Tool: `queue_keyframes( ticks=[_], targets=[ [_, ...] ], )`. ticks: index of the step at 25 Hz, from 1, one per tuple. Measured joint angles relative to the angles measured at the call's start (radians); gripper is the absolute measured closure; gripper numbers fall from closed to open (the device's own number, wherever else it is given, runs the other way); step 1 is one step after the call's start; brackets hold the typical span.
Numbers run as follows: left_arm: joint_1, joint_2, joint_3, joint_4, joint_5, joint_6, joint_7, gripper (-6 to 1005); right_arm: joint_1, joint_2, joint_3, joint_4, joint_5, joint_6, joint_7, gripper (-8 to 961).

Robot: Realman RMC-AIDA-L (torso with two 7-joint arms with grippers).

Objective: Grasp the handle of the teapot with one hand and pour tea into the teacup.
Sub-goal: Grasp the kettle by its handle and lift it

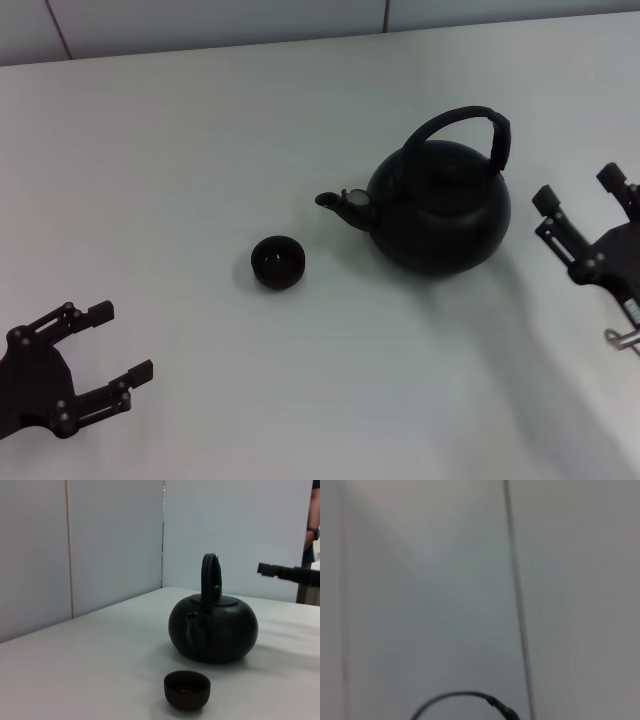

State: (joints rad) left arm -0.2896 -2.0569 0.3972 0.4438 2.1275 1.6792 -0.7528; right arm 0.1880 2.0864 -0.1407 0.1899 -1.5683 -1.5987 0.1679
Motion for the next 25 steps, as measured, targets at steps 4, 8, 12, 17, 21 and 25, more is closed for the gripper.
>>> queue_keyframes(
  ticks=[4,8,12,17,21,25],
  targets=[
    [-0.001,0.000,0.000,0.005,0.000,0.003,-0.002,186,0.003,0.000,0.019,0.065,0.010,0.030,-0.089,137],
    [0.000,0.000,0.000,0.007,0.000,0.005,-0.003,186,0.005,-0.001,0.021,0.071,0.011,0.032,-0.091,137],
    [0.000,0.000,0.000,0.004,0.000,0.005,-0.003,186,0.015,-0.003,0.026,0.070,0.012,0.040,-0.093,136],
    [0.000,-0.001,0.000,-0.001,0.000,0.007,-0.002,187,0.057,-0.004,0.051,0.061,0.013,0.086,-0.089,136],
    [-0.001,-0.003,0.000,-0.002,-0.001,0.007,-0.001,187,0.097,-0.005,0.060,0.051,0.013,0.129,-0.083,136],
    [-0.002,-0.005,0.000,-0.002,-0.003,0.007,0.001,187,0.149,-0.006,0.062,0.037,0.013,0.187,-0.081,136]
  ],
)
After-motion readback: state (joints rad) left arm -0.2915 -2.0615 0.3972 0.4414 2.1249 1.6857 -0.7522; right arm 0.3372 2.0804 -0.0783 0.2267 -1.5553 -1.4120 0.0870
